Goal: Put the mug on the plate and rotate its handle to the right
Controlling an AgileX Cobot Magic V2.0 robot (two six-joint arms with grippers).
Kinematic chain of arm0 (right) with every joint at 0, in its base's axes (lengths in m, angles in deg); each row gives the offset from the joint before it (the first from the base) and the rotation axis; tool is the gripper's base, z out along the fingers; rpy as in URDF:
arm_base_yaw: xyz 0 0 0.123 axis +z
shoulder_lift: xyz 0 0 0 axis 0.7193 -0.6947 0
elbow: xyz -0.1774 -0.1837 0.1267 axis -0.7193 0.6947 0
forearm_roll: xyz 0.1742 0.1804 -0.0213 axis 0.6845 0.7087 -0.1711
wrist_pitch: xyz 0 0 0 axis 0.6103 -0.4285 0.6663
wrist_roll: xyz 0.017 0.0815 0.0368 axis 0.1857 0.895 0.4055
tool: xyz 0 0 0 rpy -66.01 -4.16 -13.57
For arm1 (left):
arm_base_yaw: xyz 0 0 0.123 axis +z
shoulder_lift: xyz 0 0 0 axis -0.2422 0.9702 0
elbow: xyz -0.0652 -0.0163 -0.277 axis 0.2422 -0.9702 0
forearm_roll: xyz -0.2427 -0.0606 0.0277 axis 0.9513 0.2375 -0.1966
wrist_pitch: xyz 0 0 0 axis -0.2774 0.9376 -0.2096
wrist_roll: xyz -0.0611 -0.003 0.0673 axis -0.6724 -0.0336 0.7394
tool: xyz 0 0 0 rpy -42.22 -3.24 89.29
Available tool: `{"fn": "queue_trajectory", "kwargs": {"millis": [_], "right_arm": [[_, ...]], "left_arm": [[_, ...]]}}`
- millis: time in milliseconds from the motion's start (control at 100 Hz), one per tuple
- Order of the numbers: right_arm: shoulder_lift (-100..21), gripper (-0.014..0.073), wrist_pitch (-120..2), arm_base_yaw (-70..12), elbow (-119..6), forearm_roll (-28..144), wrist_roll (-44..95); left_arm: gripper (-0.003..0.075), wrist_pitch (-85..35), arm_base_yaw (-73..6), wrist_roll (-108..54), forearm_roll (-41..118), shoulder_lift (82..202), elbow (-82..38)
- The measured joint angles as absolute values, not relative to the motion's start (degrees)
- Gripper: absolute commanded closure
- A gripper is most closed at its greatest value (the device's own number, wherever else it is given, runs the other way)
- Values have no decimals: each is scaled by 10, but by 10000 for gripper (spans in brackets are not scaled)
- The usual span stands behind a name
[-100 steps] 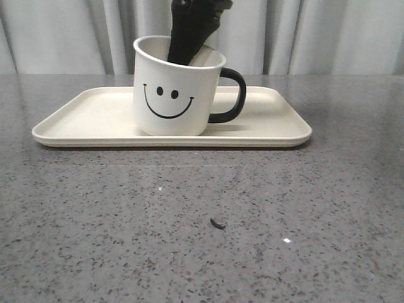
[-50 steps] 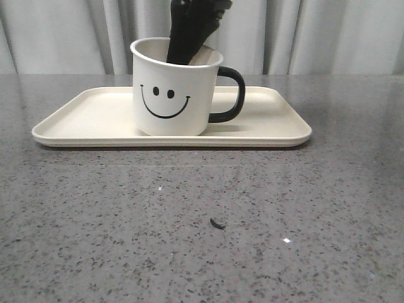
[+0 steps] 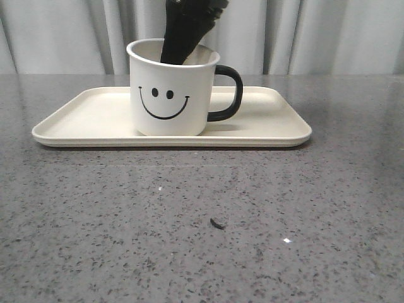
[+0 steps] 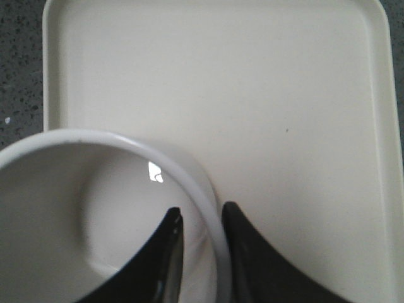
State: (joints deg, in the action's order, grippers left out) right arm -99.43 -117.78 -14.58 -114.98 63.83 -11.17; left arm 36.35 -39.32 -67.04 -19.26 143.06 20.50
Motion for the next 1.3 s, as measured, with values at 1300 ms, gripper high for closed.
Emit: {"fn": "queue_trajectory", "kwargs": {"millis": [1300], "right_arm": [[-919,415,-1180,-147,-1192,656,-82]], "left_arm": [[739,364,-393,-670,-193,1431,205]]}}
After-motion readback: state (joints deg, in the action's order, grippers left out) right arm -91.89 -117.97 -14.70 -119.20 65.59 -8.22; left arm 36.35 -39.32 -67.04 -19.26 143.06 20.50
